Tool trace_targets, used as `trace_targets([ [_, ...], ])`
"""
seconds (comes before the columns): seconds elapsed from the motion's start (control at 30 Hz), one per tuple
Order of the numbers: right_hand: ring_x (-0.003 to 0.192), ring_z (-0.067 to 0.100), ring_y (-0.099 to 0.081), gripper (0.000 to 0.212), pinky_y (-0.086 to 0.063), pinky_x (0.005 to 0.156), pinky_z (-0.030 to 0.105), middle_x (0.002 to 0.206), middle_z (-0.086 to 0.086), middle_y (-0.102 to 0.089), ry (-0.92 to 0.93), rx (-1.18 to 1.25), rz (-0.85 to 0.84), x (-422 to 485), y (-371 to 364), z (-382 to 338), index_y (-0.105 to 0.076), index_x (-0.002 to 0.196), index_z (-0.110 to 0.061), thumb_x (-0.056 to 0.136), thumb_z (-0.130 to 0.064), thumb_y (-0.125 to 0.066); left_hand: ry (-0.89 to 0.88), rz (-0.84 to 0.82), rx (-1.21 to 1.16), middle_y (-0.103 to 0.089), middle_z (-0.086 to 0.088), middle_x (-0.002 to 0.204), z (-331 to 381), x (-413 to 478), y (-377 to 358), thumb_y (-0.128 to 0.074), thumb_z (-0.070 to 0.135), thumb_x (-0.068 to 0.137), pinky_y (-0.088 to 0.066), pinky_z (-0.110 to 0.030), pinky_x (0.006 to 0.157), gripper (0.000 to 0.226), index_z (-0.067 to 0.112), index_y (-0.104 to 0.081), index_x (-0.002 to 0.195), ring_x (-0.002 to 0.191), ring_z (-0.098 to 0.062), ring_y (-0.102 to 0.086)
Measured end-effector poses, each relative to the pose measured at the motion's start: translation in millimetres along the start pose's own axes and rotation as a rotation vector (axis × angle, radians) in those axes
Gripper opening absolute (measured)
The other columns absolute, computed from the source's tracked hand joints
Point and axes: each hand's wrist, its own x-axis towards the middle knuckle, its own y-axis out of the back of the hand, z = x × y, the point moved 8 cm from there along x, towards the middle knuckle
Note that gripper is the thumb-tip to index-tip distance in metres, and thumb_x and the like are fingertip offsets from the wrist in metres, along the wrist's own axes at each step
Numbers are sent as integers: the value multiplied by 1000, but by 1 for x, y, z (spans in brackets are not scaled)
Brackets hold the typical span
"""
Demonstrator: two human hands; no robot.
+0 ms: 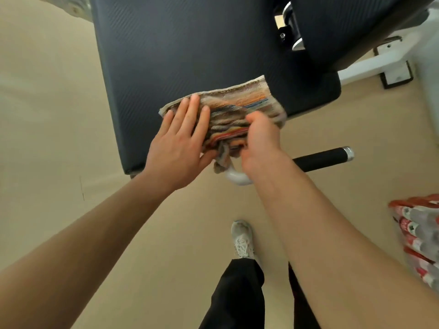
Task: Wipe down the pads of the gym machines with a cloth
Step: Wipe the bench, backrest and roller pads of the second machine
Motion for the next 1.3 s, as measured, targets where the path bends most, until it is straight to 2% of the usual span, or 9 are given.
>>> trace_targets([
  [0.1, 87, 27, -68, 20, -56, 73, 38, 97, 13, -70, 48, 212, -31, 4, 15, -27, -61, 99, -12, 102, -23, -44, -73, 47, 5, -9, -16, 167, 31, 44, 2, -32, 64, 98, -12, -52, 124, 84, 12, -12, 160, 155, -34, -9],
  [0.2, 106, 30, -67, 33, -54, 94, 46, 115, 13, -69, 102, 248, -41, 20, 13, -25, -60, 121, -14, 99, -35, -47, -128, 72, 10, -13, -17, 166, 51, 69, 1, -40, 52, 100, -13, -53, 123, 76, 11, -16, 160, 154, -36, -13],
  [0.43, 126, 26, -57, 121, -49, 106, 47, 145, 7, -48, 55, 190, 11, -10, -57, 38, -10, 156, -22, 52, -45, -67, -128, 85, 72, -4, -15, 168, -11, -10, -6, -42, 36, 106, -16, -52, 124, 69, 12, -7, 161, 155, -31, -4],
  [0.7, 136, 18, -49, 91, -37, 119, 44, 152, -1, -43, 87, 232, -143, -46, -120, 124, -1, 157, -40, 89, -24, -60, -106, 54, 42, -7, -14, 168, -76, -86, -14, -67, 25, 93, -22, -53, 123, 88, 10, -12, 160, 155, -30, -6],
  [0.8, 131, 18, -56, 81, -44, 112, 44, 142, -2, -60, 31, 177, -240, -51, -115, 130, -29, 156, -24, 82, -35, -59, -151, 59, 26, -12, -14, 167, -77, -79, -14, -61, 29, 95, -21, -53, 123, 80, 12, -16, 160, 155, -32, -9],
  [0.9, 120, 25, -64, 40, -51, 88, 37, 120, 4, -72, -11, 227, -324, -37, -95, 102, -69, 121, -17, 94, -38, -50, -235, 65, 87, -14, -14, 167, -63, -57, -11, -58, 34, 97, -20, -53, 123, 78, 15, -17, 160, 154, -33, -11],
  [1.03, 118, 24, -66, 62, -50, 102, 45, 124, 3, -72, 116, 291, -180, -18, -70, 68, -67, 128, -25, 72, -50, -62, -316, 103, 105, -11, -12, 168, -20, -12, 0, -50, 36, 104, -15, -49, 125, 71, 16, -12, 161, 155, -31, -8],
  [1.13, 137, 20, -50, 90, -39, 117, 47, 145, -2, -56, 133, 279, -97, -27, -83, 89, -35, 155, -28, 72, -49, -62, -302, 90, 113, -5, -13, 168, -20, -18, -2, -57, 33, 100, -15, -47, 125, 80, 12, -9, 161, 155, -29, -3],
  [1.3, 133, 20, -50, 105, -38, 116, 45, 143, 1, -54, 96, -46, -332, -46, -125, 138, -35, 154, -21, 62, -61, -64, -129, 232, 99, -13, -16, 167, -69, -88, -17, -65, 20, 96, -23, -46, 123, 77, 5, -22, 158, 155, -31, -11],
])
